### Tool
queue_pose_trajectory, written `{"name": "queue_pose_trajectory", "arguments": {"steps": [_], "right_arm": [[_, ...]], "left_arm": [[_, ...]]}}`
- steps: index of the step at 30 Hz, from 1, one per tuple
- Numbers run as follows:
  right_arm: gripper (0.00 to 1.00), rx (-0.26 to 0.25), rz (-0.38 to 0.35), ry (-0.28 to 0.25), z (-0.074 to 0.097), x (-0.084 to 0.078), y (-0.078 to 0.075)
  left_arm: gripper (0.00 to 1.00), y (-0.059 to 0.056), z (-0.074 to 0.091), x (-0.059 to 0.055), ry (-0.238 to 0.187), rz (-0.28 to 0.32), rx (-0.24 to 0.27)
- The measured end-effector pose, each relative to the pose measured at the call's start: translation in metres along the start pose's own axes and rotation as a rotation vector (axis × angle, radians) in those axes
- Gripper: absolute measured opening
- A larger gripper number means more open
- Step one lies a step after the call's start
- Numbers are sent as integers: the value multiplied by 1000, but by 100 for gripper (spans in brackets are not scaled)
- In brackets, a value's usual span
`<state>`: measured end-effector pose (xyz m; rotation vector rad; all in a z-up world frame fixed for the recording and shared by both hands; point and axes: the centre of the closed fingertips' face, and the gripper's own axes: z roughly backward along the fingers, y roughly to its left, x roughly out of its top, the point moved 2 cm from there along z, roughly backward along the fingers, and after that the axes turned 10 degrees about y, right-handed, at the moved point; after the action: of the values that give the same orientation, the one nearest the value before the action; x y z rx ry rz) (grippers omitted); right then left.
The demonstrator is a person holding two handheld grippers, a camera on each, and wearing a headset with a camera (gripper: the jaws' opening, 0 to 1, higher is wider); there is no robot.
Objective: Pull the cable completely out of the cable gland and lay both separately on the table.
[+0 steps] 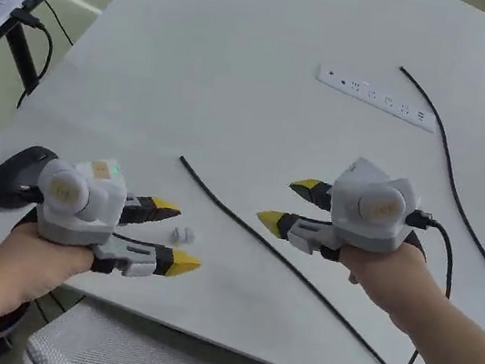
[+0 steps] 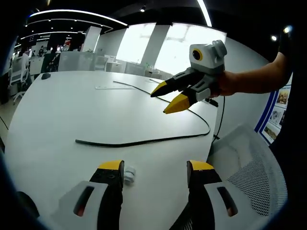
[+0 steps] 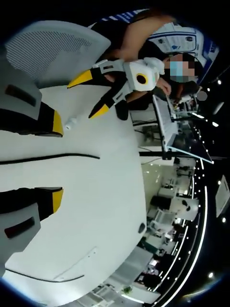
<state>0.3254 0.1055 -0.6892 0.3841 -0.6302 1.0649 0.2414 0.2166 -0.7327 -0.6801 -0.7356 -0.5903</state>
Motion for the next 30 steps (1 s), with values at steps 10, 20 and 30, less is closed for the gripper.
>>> {"name": "queue_pose_trajectory", "arguments": {"steps": [10, 20, 30], "right_arm": [[56, -23, -120, -101, 58, -21, -1], [71, -50, -237, -194, 102, -61, 9], [88, -34, -286, -204, 109, -90, 32]], "left_arm": [[66, -15, 35, 10, -28, 48, 10], [77, -19, 56, 23, -59, 58, 52], [86, -22, 60, 19, -34, 27, 65]]}}
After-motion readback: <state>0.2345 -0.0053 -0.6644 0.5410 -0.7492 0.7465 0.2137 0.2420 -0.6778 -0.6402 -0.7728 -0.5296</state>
